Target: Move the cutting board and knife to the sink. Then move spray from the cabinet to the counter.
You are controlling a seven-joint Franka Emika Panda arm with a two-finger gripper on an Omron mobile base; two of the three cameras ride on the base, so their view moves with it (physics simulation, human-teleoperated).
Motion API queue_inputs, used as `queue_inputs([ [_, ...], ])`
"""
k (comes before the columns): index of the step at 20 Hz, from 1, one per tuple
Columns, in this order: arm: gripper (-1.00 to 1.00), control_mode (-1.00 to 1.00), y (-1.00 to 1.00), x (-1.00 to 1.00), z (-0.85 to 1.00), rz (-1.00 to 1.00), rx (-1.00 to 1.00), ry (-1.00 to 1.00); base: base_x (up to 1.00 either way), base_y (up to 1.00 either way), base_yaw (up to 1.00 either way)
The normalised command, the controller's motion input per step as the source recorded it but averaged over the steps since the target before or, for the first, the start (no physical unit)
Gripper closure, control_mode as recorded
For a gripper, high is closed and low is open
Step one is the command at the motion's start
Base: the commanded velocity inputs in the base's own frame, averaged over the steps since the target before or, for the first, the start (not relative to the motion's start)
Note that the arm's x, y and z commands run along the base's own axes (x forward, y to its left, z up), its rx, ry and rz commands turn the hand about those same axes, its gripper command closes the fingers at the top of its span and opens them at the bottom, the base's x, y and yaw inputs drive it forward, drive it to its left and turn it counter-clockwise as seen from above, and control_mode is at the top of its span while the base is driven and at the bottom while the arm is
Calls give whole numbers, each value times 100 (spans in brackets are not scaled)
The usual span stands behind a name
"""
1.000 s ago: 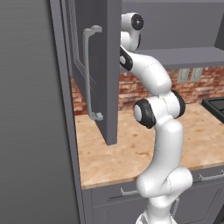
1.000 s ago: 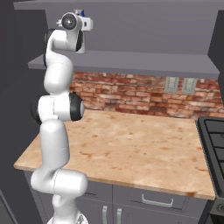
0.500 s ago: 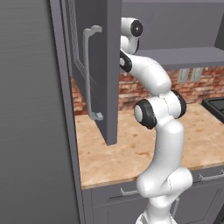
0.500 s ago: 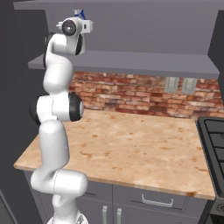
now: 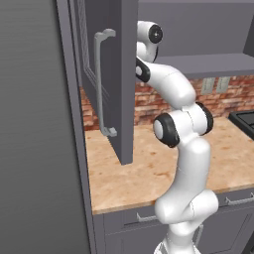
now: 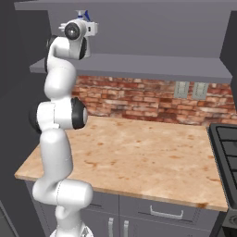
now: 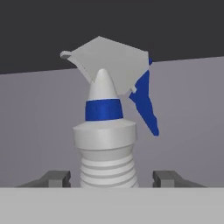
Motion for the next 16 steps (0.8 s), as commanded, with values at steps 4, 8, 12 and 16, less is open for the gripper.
queue_inputs([
  [4, 100, -100, 0, -13, 5, 0, 0, 0, 0, 0, 0],
  [8, 100, -100, 0, -19, 2, 0, 0, 0, 0, 0, 0],
  [12, 100, -100, -1, -20, 0, 0, 0, 0, 0, 0, 0],
  [16, 100, -100, -2, -23, 0, 0, 0, 0, 0, 0, 0],
])
